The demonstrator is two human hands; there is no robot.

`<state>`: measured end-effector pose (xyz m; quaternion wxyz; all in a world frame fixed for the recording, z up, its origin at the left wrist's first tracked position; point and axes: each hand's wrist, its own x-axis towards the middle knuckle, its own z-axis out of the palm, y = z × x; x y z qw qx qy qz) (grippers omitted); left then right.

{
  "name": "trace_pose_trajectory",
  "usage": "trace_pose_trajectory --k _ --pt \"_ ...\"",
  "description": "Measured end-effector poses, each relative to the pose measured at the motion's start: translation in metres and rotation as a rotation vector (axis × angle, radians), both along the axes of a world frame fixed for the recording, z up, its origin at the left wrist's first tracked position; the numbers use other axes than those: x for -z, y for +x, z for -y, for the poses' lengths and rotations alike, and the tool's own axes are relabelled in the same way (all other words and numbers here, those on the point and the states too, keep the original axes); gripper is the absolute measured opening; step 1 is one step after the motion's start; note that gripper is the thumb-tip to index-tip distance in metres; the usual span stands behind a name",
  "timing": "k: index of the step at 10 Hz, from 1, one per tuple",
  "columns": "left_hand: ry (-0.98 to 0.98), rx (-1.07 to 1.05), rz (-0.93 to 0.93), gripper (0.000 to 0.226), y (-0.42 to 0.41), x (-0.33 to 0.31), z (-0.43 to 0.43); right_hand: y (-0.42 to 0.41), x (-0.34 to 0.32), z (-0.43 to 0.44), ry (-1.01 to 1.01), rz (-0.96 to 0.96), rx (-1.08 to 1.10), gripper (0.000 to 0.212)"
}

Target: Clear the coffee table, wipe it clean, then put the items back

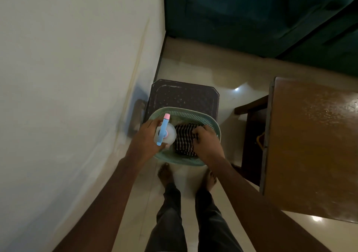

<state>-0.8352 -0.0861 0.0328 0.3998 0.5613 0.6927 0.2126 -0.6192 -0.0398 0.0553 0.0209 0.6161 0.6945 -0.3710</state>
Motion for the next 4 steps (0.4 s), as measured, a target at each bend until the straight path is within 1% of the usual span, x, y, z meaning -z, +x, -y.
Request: trace_pose_trajectory --k 2,3,4 --pt "0.007 0.01 -0.006 0.087 0.004 -0.035 0.012 0.004 -0.029 0.007 0.135 -0.101 0.076 0.023" --pt "0.094 -0.028 -0.039 0.081 0.009 -0.059 0.017 0.006 -0.044 0.013 0.25 -0.18 0.114 0.02" --pt "0.249 -0.087 -0.2 0.069 0.018 -0.083 0.017 0.005 -0.062 0.017 0.325 -0.227 0.145 0.018"
